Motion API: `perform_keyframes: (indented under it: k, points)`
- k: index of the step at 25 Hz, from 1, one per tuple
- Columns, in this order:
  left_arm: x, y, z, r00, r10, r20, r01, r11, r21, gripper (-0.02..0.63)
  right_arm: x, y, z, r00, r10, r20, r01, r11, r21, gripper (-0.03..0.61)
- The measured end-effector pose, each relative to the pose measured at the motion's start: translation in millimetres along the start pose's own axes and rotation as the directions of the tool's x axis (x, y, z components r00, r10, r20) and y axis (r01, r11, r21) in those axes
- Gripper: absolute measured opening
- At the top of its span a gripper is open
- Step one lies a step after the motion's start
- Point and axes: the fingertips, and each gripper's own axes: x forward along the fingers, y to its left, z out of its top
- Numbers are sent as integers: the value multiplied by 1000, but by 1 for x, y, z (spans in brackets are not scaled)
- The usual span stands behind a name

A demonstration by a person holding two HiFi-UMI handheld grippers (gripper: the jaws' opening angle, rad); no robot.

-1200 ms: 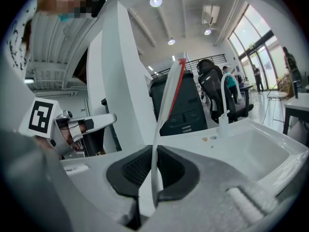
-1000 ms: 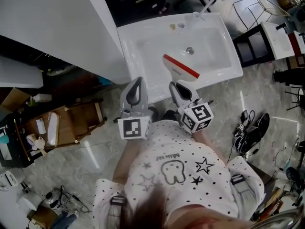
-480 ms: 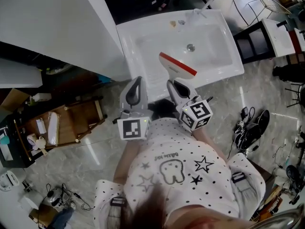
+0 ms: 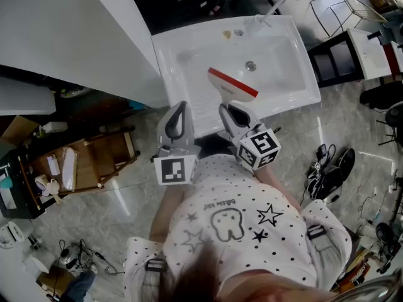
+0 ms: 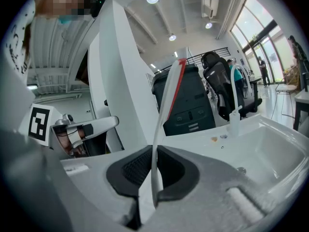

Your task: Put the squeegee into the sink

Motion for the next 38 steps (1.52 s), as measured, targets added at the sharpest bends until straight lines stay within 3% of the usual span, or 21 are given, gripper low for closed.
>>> perform_keyframes:
  k: [26,38]
  points:
    - [16,24,1,998,62,2,-62,998,-11,-11,26,-25,8,1000,7,-3,-7,999,37,21]
    - [3,34,2,995,96,-2,-96,995,-4,-11,64,-22,-15,997,53,-52,-48,995,91,21]
